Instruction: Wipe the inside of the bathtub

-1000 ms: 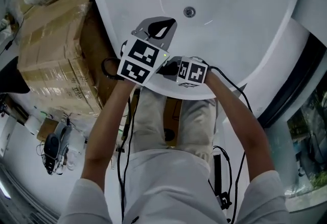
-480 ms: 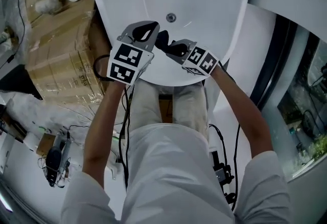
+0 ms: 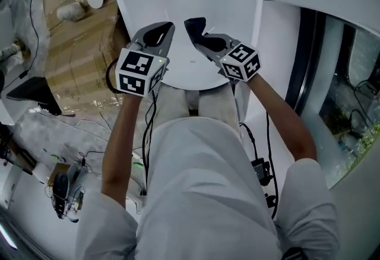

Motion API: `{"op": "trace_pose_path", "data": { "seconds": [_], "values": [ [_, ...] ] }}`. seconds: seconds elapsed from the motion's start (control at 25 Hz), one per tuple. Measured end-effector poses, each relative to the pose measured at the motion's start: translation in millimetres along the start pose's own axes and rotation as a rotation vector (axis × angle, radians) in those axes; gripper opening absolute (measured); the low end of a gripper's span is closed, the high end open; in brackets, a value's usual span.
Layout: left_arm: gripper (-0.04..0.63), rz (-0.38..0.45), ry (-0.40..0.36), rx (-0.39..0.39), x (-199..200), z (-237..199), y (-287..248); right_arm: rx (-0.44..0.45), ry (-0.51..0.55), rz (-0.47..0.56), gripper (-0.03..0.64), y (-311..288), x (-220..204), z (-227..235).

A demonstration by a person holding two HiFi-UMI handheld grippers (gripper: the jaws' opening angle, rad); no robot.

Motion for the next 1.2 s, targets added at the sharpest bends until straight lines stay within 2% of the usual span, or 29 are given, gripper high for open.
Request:
{"op": "trace_pose_path", "data": {
  "seconds": [0.12,0.44,0.8,1.04,1.2],
  "values": [
    [0.000,0.005,-0.035,-0.016,23.7,17.6,12.9,-0.025,-0.012,0.071,0.054,29.4,25.9,-6.8],
    [0.000,0.057,-0.121,-0.066,77.9,59.1,28.6,-0.108,0.096,0.187,0.054,102.0,80.6,-25.8],
    [0.000,0.130,-0.106,-0.069,103.2,92.6,61.0,-0.122,0.139,0.284,0.054,158.6,128.3,-51.5],
    [0.000,0.248,-0.058,-0.016,114.0,112.1,95.4,-0.132,0.267,0.368,0.054,187.7,161.3,-73.4],
    [0.000,0.356,-0.068,-0.003,130.4,127.2,119.7,-0.134,0.331,0.409,0.054,203.0,186.6,-96.0]
  ]
}}
Point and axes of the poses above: the fingertips, and each gripper's own axes: y backward along the fingers, z to its right, x out of its top, the point moved 6 cm from there along y, backward along the fingers, and after that the axes turned 14 degrees about -x, right-handed, at the moved point
